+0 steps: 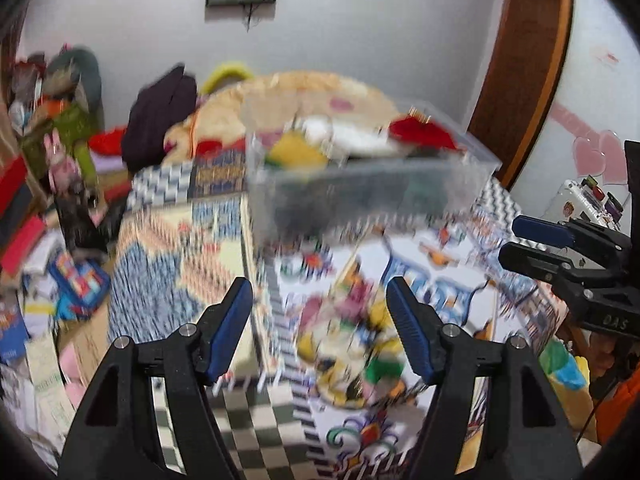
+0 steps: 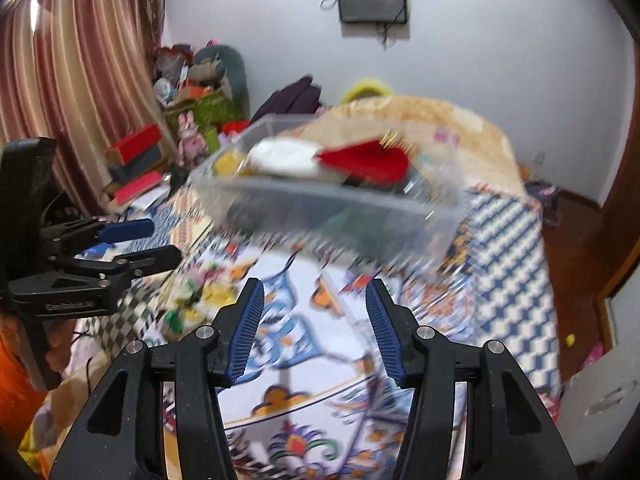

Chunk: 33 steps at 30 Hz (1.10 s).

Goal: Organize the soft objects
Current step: 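Grasp the floral scrunchie with the left tool while the right grasps the braided bracelet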

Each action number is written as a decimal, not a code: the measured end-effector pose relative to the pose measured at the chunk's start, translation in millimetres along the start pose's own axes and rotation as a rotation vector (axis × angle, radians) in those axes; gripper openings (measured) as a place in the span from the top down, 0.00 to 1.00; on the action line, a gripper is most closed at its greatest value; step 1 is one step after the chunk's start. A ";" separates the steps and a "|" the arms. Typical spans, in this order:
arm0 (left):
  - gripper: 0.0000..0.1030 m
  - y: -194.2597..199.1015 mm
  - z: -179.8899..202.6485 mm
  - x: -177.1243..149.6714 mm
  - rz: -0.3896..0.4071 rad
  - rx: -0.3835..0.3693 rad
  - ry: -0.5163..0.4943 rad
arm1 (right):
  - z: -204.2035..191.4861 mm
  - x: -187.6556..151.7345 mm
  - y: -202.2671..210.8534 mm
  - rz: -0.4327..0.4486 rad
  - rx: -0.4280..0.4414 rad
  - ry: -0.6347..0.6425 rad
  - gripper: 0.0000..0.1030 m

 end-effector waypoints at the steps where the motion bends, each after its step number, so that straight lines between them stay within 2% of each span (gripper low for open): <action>1: 0.33 -4.2 -2.4 -4.7 -0.013 0.004 0.007 | -2.8 -1.9 -3.0 -0.011 0.002 0.003 0.52; 8: 0.35 -26.8 -8.3 -23.6 -0.062 0.014 0.028 | -37.4 -17.3 -36.8 -0.105 0.032 0.071 0.52; 11: 0.44 -33.7 -8.5 -26.4 -0.074 -0.001 0.037 | -48.1 -25.7 -45.7 -0.132 0.028 0.104 0.52; 15: 0.50 -33.7 -8.4 -25.6 -0.056 0.026 0.026 | -49.0 -29.4 -52.3 -0.130 -0.020 0.130 0.52; 18: 0.57 -33.8 -9.1 -25.3 -0.051 0.035 0.020 | -42.4 -30.3 -53.0 -0.117 -0.090 0.149 0.52; 26: 0.73 -32.8 -16.1 -24.7 -0.045 0.049 0.026 | 5.1 -31.5 -42.0 -0.102 -0.144 0.061 0.52; 28: 0.80 -32.9 -15.4 -24.8 -0.040 0.053 0.020 | 22.6 -31.5 -38.4 -0.103 -0.164 0.019 0.52; 31: 0.87 -32.5 -11.8 -25.2 -0.036 0.041 0.007 | 35.5 -32.7 -32.3 -0.107 -0.160 -0.019 0.52; 33: 0.88 -30.6 -8.5 -24.8 -0.029 0.033 -0.001 | 35.1 -32.4 -25.4 -0.097 -0.124 -0.031 0.52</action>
Point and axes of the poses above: each gripper's, at about its wrist camera, not at the fingertips, and y roughly against the way its jaws point, z to its right, x to its top, the point moved 9 cm from there along -y, roughly the way its jaws point, and after that the axes turned 14 degrees about -z, right-handed, at the moved point
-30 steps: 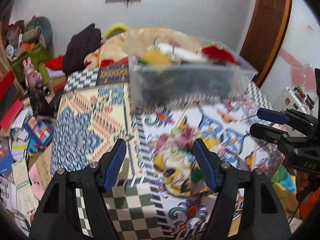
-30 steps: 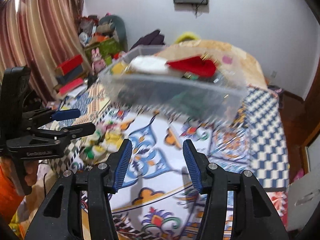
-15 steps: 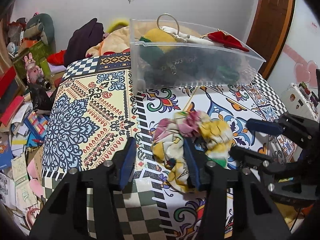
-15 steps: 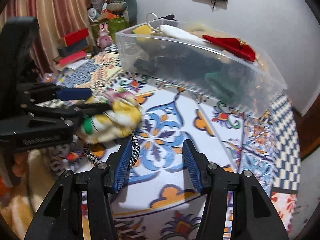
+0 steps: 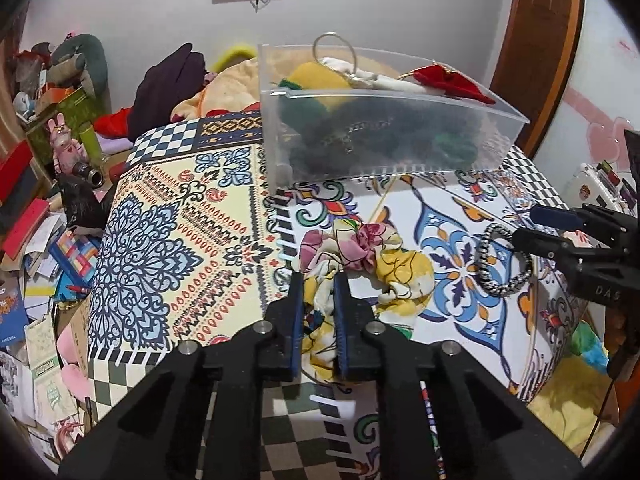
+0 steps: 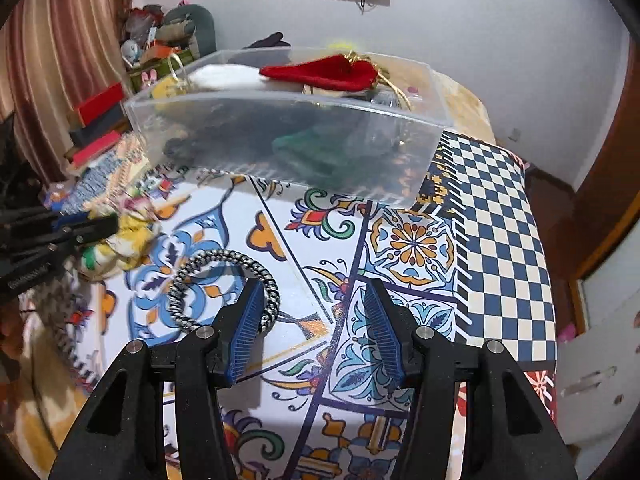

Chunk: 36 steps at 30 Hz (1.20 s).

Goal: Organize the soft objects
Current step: 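Grasp the floral scrunchie with the left tool while the right grasps the braided bracelet, then drop the floral scrunchie into the box with the left tool while the right drops the bracelet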

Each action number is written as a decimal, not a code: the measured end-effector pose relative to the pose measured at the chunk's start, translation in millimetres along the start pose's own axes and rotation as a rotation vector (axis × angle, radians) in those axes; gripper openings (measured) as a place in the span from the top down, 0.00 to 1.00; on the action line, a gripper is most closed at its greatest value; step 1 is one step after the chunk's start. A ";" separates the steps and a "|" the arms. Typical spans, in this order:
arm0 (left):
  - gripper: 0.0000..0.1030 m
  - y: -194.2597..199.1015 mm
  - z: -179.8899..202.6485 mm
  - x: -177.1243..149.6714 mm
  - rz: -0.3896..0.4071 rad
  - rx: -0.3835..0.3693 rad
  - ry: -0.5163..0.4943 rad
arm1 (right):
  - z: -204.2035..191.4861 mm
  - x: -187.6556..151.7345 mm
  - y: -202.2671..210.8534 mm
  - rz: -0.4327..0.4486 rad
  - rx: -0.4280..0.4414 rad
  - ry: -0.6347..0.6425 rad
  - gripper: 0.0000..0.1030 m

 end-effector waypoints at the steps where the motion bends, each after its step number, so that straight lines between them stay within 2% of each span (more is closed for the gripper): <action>1: 0.89 1.1 1.6 0.5 0.004 -0.002 -0.002 | -1.2 0.6 2.7 0.006 0.015 0.000 0.52; 5: 0.90 8.6 7.8 3.9 0.028 0.008 -0.019 | -25.1 1.8 7.8 0.016 0.063 0.048 0.50; 8: 0.90 17.8 12.8 7.8 0.055 0.011 -0.031 | -47.4 2.7 -2.3 0.010 0.045 0.107 0.32; 10: 0.90 25.7 14.4 9.3 0.075 0.013 -0.038 | -60.7 -0.8 -10.7 -0.004 0.042 0.139 0.30; 14: 0.90 36.7 13.9 11.6 0.099 0.018 -0.041 | -65.3 -1.8 -15.8 0.010 -0.015 0.166 0.29; 17: 0.90 42.0 13.1 12.7 0.111 0.010 -0.035 | -61.2 -1.9 -14.3 0.024 -0.034 0.161 0.43; 22: 0.90 49.2 18.0 16.5 0.131 0.002 -0.039 | -48.3 2.8 -14.1 0.023 -0.020 0.109 0.76; 25: 0.90 56.4 23.2 22.0 0.150 -0.001 -0.050 | -38.5 3.4 -13.2 0.023 -0.018 0.079 0.90; 31: 0.90 72.8 32.0 40.7 0.202 -0.017 -0.064 | -30.0 5.5 -1.2 0.049 0.014 0.038 0.91; 36: 0.90 89.8 38.2 65.2 0.266 -0.015 -0.076 | -22.6 18.7 24.1 0.122 0.012 0.022 0.91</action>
Point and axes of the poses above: each gripper's, at about its wrist camera, not at the fingertips, and y roughly against the way its jaws point, z to its right, x to its top, the point moved 9 cm from there along -y, roughly the way its jaws point, and after that the axes turned 14 degrees about -z, right-handed, at the moved point
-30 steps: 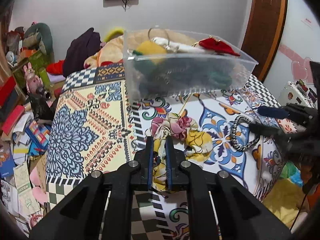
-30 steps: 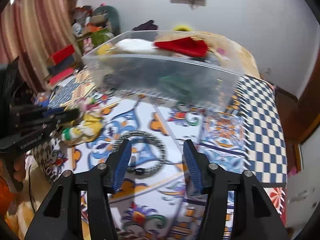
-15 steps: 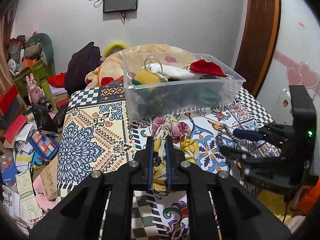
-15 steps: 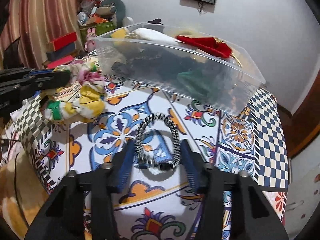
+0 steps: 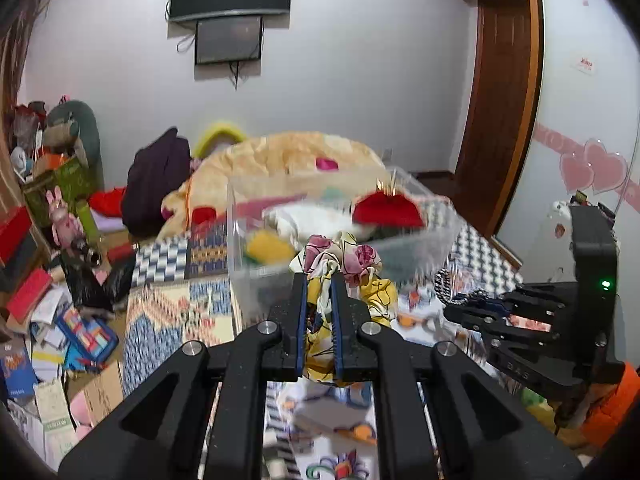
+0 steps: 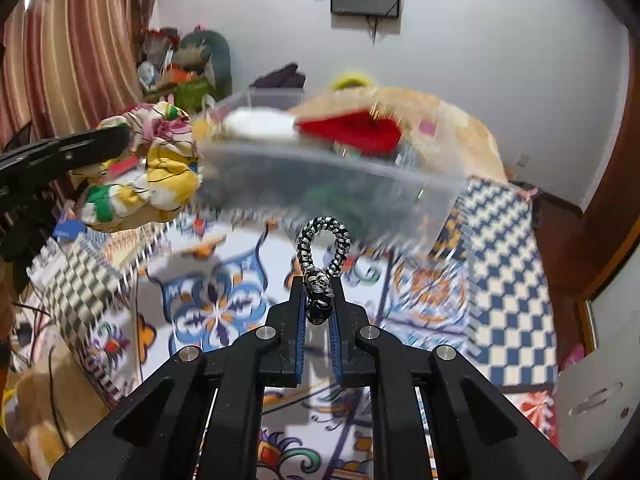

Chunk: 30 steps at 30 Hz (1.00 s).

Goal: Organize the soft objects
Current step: 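Drop the floral scrunchie into the box with the left tool while the right drops the bracelet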

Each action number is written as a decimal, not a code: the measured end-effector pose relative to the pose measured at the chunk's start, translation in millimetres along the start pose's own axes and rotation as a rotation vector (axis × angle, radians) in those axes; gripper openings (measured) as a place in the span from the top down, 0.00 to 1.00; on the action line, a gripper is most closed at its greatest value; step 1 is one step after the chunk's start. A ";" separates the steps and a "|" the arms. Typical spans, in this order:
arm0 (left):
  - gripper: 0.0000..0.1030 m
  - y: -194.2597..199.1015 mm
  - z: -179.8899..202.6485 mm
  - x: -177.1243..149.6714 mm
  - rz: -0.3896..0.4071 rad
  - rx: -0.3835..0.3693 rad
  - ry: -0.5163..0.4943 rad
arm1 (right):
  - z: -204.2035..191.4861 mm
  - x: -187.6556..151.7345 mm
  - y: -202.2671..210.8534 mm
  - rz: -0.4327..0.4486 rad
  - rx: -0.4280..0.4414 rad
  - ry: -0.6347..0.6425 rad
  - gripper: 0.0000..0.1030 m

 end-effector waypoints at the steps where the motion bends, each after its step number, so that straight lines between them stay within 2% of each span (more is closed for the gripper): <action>1: 0.90 2.0 0.1 6.6 0.014 0.001 0.001 | 2.6 4.7 7.1 0.021 -0.002 -0.006 0.91; 7: 0.90 8.2 -1.8 45.1 0.087 0.003 0.009 | 12.3 38.4 33.1 0.118 -0.022 -0.021 0.91; 15: 0.90 -4.4 -6.2 83.6 0.127 0.004 0.046 | 31.3 83.1 49.3 0.205 -0.046 -0.042 0.91; 22: 0.90 -45.2 -5.2 86.1 0.056 -0.017 0.072 | 32.3 105.2 35.1 0.212 -0.044 -0.034 0.91; 30: 0.90 -91.7 -5.5 79.0 -0.045 -0.021 0.106 | 25.9 117.4 -5.3 0.144 -0.026 -0.019 0.91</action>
Point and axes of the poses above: each gripper's, at about its wrist camera, not at the fingertips, and y roughly against the way its jaws point, z to its right, x to its top, the point moved 9 cm from there along -y, roughly the way its jaws point, and after that the axes turned 14 degrees about -z, right-handed, at the moved point
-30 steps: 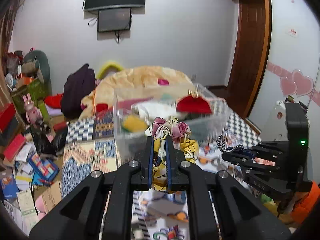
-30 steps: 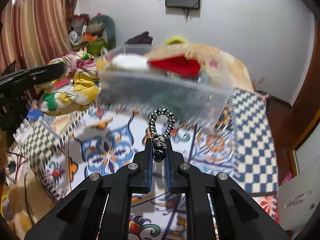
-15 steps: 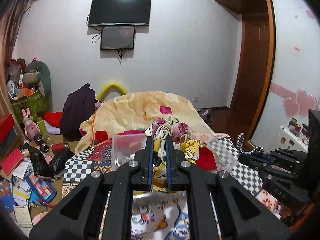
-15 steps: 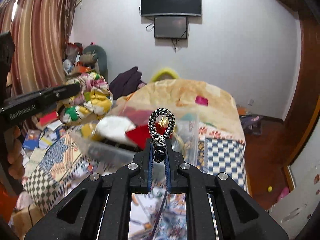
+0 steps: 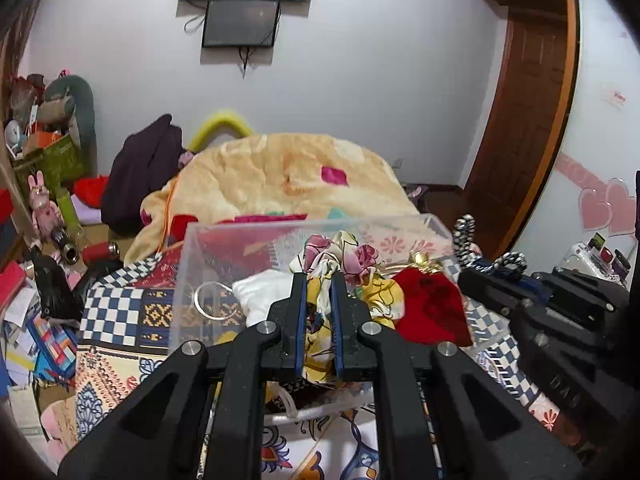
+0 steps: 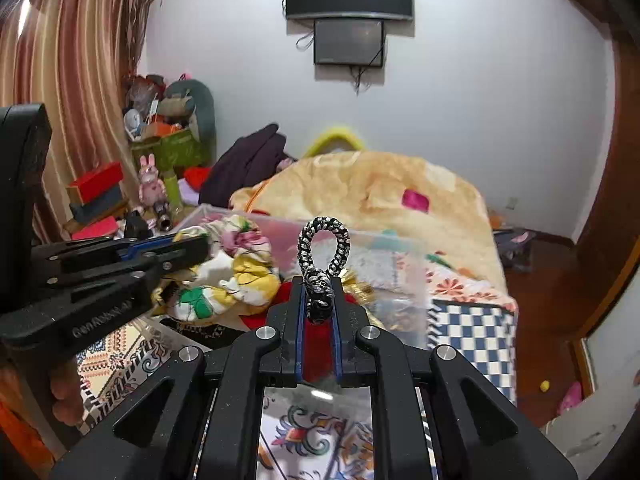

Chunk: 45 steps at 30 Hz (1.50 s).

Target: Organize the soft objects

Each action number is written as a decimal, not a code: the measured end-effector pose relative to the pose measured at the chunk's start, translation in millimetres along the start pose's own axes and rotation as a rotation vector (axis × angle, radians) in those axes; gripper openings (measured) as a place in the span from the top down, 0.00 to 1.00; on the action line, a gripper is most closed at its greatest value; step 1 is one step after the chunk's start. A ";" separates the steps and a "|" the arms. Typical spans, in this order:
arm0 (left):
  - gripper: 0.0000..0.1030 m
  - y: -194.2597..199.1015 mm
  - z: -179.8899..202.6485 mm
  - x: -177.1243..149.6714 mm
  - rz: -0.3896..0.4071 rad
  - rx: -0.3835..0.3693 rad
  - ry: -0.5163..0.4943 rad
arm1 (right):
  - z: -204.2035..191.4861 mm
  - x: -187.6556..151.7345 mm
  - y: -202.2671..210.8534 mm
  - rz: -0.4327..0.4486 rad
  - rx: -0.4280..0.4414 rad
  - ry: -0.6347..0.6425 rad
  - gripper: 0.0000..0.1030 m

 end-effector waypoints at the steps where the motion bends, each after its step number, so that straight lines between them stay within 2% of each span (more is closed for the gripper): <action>1: 0.90 -3.8 -0.1 -0.2 -0.009 0.005 0.002 | -0.9 -0.8 -5.4 -0.012 0.001 0.001 0.91; 5: 0.89 -13.5 -0.7 -4.0 -0.039 0.011 0.000 | -1.1 -7.0 -20.6 -0.060 0.008 -0.013 0.90; 6: 0.86 -14.8 -0.9 -5.3 -0.045 0.015 -0.004 | -0.4 -8.9 -22.7 -0.073 0.018 -0.019 0.86; 7: 0.83 -16.6 -1.1 -5.9 -0.052 0.017 -0.007 | 0.4 -12.6 -26.0 -0.095 0.029 -0.027 0.77; 9: 0.80 -18.2 -0.4 -9.1 -0.064 0.017 -0.014 | 3.4 -18.3 -27.4 -0.113 0.046 -0.040 0.66; 12: 0.70 -18.2 1.0 -13.0 -0.076 0.003 -0.013 | 4.4 -22.7 -24.9 -0.120 0.038 -0.033 0.64; 13: 0.67 -16.6 1.3 -14.1 -0.075 0.001 -0.012 | 2.7 -22.3 -24.1 -0.122 0.035 -0.026 0.60; 16: 0.65 -9.3 1.8 -15.7 -0.066 0.001 -0.015 | 2.3 -23.1 -13.7 -0.104 0.009 -0.009 0.50; 20: 0.61 9.9 3.2 -15.7 -0.038 -0.004 -0.019 | 4.2 -19.0 0.8 -0.070 -0.024 0.012 0.47; 23: 0.56 29.4 3.8 -12.7 -0.002 -0.008 -0.019 | 5.9 -13.7 11.9 -0.046 -0.033 0.023 0.46; 25: 0.52 43.3 3.1 -10.3 0.025 -0.006 -0.016 | 7.8 -11.2 20.3 -0.030 -0.039 0.018 0.39; 31: 0.51 85.9 4.2 -1.9 0.101 -0.020 -0.017 | 12.4 -2.8 47.2 0.032 -0.044 -0.001 0.36; 35: 0.51 122.5 11.8 3.5 0.178 -0.021 -0.028 | 12.5 4.7 75.9 0.092 -0.042 -0.005 0.36; 38: 0.46 149.1 20.1 6.9 0.242 -0.019 -0.043 | 9.1 10.9 105.8 0.162 -0.027 -0.005 0.34; 42: 0.41 188.4 31.1 9.2 0.335 -0.008 -0.067 | 1.4 17.5 154.3 0.283 -0.021 0.004 0.21; 45: 0.32 213.3 39.1 7.9 0.394 0.006 -0.085 | -4.9 18.8 177.9 0.340 -0.014 0.013 0.21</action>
Point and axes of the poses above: each gripper's, at about its wrist camera, not at the fingertips, and y roughly against the way its jaws point, z to its right, x to its top, the point moved 9 cm from there along -y, roughly the way its jaws point, and after that the axes turned 14 degrees about -z, right-handed, at the moved point
